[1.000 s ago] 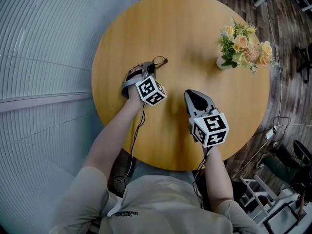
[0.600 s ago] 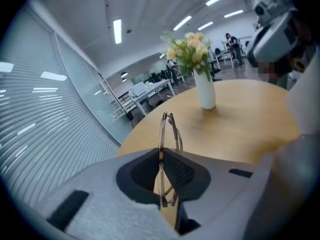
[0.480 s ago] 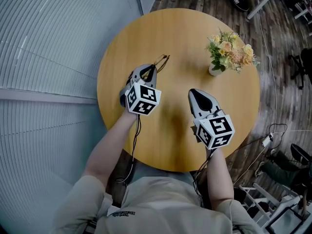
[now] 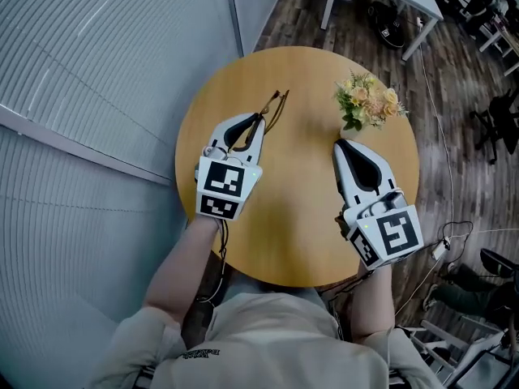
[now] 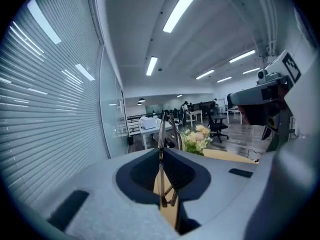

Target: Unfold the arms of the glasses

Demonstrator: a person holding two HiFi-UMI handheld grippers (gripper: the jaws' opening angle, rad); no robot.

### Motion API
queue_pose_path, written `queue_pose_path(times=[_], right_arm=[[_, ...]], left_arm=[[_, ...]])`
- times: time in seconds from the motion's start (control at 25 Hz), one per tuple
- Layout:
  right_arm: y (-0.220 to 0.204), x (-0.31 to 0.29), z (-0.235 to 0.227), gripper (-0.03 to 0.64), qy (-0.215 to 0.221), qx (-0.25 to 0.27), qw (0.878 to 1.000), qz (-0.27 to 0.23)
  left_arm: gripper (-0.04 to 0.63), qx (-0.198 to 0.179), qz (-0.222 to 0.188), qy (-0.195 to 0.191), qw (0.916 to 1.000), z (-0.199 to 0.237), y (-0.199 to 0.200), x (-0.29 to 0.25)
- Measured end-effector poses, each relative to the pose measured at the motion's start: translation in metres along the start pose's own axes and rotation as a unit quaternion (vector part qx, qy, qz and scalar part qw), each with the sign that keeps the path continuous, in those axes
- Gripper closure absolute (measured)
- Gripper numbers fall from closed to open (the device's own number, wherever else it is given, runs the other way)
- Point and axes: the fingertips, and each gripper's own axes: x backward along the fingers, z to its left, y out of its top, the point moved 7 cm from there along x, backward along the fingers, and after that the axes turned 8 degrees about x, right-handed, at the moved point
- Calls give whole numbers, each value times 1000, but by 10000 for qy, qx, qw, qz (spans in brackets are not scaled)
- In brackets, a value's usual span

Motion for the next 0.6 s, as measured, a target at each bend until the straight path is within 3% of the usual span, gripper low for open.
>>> queue_pose_path(times=[0.24, 0.48, 0.6], right_arm=[[59, 30, 16, 585, 33, 197, 9979, -613], [89, 58, 29, 585, -439, 863, 9937, -565], [95, 69, 36, 584, -384, 768, 9939, -687]], left_arm=[[555, 436, -732, -160, 9962, -10, 49, 51], [555, 628, -1078, -328, 9916, -20, 71, 98], [555, 940, -1277, -395, 9866, -26, 76, 121]])
